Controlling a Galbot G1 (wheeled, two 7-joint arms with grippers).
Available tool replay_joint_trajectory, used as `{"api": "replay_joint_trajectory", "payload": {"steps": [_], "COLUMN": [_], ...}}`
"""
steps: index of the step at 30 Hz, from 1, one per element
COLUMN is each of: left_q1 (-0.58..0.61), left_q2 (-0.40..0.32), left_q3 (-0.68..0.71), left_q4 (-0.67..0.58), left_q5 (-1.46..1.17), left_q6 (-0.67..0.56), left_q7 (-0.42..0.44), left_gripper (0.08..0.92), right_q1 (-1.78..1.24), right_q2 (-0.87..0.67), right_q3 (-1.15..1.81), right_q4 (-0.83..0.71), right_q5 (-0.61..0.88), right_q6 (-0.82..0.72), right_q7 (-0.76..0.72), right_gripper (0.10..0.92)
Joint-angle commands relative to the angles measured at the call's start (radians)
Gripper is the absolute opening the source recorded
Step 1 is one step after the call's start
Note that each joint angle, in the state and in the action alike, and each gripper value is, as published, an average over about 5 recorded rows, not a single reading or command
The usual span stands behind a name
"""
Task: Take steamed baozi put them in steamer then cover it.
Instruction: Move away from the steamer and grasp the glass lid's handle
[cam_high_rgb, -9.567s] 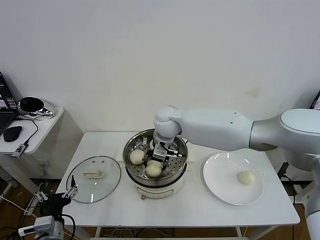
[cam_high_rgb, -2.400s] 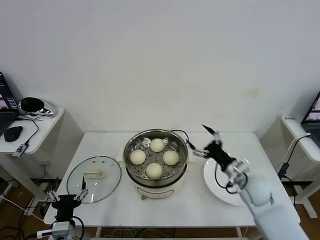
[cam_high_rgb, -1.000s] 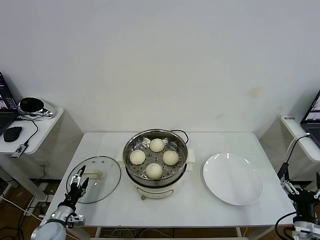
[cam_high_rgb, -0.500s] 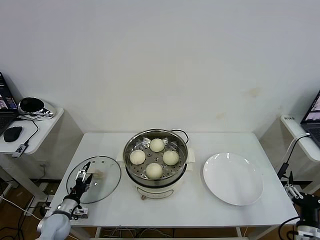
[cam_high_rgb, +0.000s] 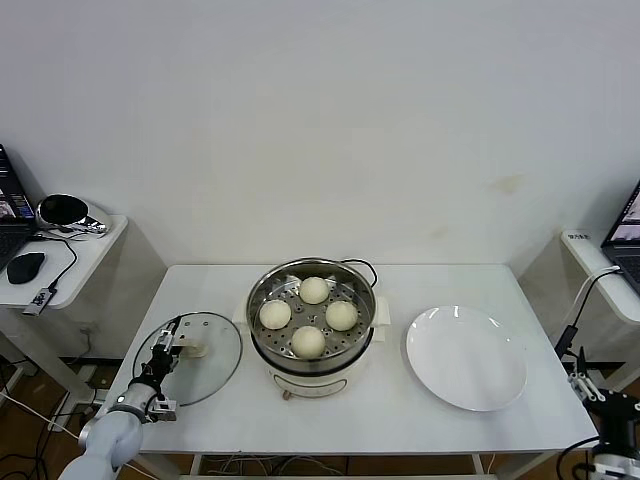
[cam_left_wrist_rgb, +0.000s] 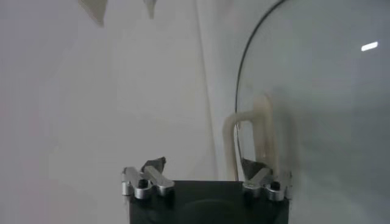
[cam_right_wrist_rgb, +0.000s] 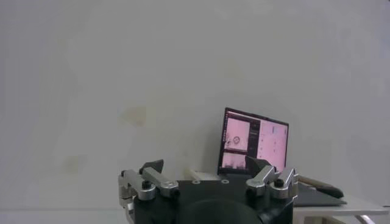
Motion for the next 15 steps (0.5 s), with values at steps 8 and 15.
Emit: {"api": "replay_joint_trajectory", "payload": {"steps": [8, 15], "left_q1": [-0.048, -0.021], "left_q2": [-0.006, -0.009], "left_q3": [0.014, -0.011], "left_q4": [0.081, 0.04], "left_q5": [-0.073, -0.098], "left_q6": [-0.024, -0.037], "left_q7": [-0.006, -0.036], "left_gripper": [0.438, 0.239], "right_q1": [-0.008, -0.01], "right_q2": [-0.003, -0.012], "right_q3": [-0.012, -0.023], "right_q4": [0.007, 0.009], "right_q5": [0.02, 0.029], "right_q6": [-0.023, -0.027], "right_q7": [0.008, 0.007], "right_gripper": [0.823, 0.823]}}
